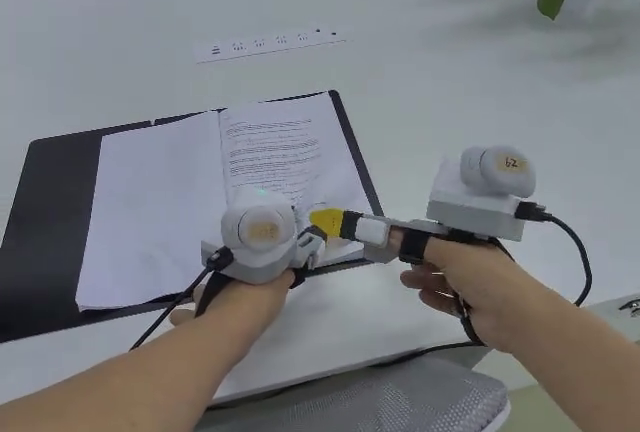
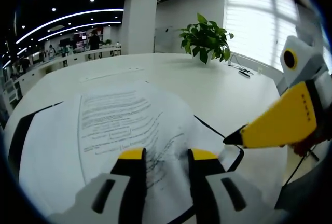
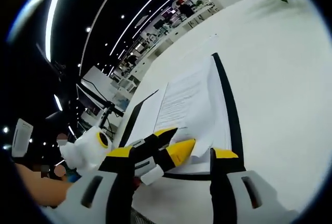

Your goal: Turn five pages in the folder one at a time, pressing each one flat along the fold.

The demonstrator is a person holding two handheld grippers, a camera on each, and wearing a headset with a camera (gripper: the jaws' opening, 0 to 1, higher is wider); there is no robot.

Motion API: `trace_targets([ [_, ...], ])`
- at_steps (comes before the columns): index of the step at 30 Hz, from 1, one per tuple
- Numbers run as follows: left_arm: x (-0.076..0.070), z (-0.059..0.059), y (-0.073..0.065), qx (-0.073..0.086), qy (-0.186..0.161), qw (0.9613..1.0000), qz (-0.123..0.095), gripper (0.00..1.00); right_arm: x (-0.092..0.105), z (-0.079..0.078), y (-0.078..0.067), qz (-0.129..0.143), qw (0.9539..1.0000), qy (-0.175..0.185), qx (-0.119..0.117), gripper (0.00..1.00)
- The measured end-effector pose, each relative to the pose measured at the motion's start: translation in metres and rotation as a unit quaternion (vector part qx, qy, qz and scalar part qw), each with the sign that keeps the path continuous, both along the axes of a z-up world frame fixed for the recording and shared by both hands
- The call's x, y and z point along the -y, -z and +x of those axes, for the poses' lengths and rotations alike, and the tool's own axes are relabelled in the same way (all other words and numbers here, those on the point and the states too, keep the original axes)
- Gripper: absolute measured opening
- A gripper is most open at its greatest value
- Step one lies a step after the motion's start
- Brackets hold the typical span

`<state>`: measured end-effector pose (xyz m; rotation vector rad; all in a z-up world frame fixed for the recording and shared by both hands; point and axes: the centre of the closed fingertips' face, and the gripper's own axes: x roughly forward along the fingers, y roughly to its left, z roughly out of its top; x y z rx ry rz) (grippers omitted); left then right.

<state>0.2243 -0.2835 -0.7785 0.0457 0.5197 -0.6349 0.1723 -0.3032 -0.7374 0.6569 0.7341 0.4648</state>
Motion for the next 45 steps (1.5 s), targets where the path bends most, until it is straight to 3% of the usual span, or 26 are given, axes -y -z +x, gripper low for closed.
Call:
trace_targets([
  [5, 0.000, 0.000, 0.000, 0.001, 0.000, 1.0000, 0.000, 0.32, 0.005, 0.006, 0.014, 0.017, 0.9995, 0.016, -0.023, 0.50],
  [11, 0.000, 0.001, 0.000, 0.003, -0.002, 1.0000, -0.001, 0.32, 0.011, 0.010, 0.024, 0.056, 0.9953, 0.057, -0.056, 0.35],
  [14, 0.000, 0.001, 0.000, 0.002, -0.003, 1.0000, -0.001, 0.32, 0.019, 0.013, 0.033, 0.062, 0.9937, 0.067, -0.065, 0.27],
  [22, 0.000, 0.000, 0.001, 0.002, -0.004, 1.0000, -0.001, 0.32, 0.025, 0.011, 0.039, 0.068, 0.9898, 0.091, -0.086, 0.06],
  [29, 0.001, 0.000, 0.000, 0.001, -0.003, 1.0000, -0.001, 0.32, 0.026, 0.011, 0.041, 0.082, 0.9863, 0.107, -0.096, 0.00],
  [33, 0.001, 0.000, 0.000, -0.003, -0.003, 1.0000, -0.007, 0.33, 0.028, 0.011, 0.038, 0.090, 0.9846, 0.115, -0.096, 0.00],
  [36, 0.002, -0.001, -0.003, -0.015, -0.005, 0.9997, -0.020, 0.34, 0.031, 0.010, 0.033, 0.091, 0.9841, 0.124, -0.089, 0.00],
  [41, -0.002, -0.011, -0.009, -0.044, -0.006, 0.9988, -0.021, 0.49, 0.037, 0.008, 0.019, 0.103, 0.9815, 0.143, -0.075, 0.00],
  [43, -0.010, -0.016, -0.014, -0.042, -0.001, 0.9990, -0.015, 0.55, 0.038, 0.007, 0.009, 0.111, 0.9807, 0.147, -0.065, 0.00],
  [45, -0.019, -0.020, -0.023, -0.025, 0.009, 0.9996, -0.004, 0.55, 0.036, 0.006, 0.001, 0.129, 0.9773, 0.155, -0.066, 0.00],
])
